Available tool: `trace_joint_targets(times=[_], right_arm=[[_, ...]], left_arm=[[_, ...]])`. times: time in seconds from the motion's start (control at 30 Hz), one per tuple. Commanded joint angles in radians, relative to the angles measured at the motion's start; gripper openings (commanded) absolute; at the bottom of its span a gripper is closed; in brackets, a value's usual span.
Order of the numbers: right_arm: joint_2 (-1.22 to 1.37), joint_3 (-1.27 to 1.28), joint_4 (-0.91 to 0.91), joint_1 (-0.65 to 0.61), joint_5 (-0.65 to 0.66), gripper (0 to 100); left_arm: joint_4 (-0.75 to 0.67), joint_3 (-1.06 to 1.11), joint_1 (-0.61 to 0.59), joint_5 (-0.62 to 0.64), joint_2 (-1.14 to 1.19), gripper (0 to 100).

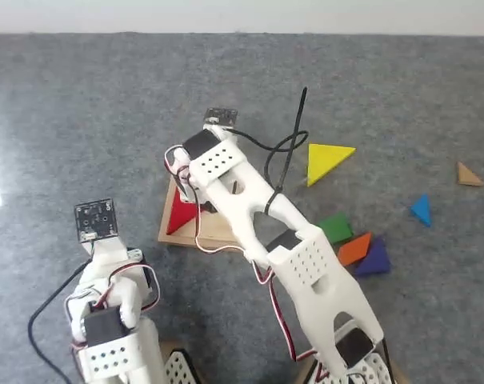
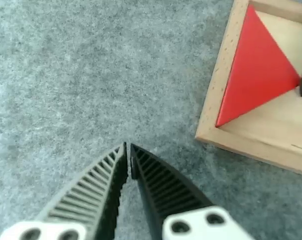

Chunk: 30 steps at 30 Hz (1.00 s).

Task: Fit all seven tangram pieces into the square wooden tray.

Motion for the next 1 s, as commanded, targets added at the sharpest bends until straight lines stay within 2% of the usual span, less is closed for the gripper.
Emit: trace_joint_targets(times=[0.0,0.23,0.5,0.57,0.67,0.83,0.97], right_arm=[[-0.018,-0.014,-0.036,-0.001,-0.009,0.6],[-0.031,-0.028,-0.030,-0.012,-0.002,0.6],[-0.166,-0.161,0.225,0.061,0.160,0.6],[-0.223,-0.141,0.223,0.114,0.233,0.6],[-0.348,-0.089,0.223,0.228,0.470,0.6],[-0.553,0.052,0.219,0.456,0.505,0.6],[-0.535,0.137,0.185,0.558,0.514,0.6]], left_arm=[[0.008,-0.007,-0.005,-0.006,-0.017,1],[0.008,-0.007,-0.005,-0.006,-0.017,1],[0.008,-0.007,-0.005,-0.006,-0.017,1],[0.008,-0.007,-0.005,-0.006,-0.017,1],[0.008,-0.007,-0.005,-0.005,-0.017,1],[0.008,-0.007,-0.005,-0.005,-0.017,1],[0.008,-0.007,-0.005,-0.005,-0.017,1]])
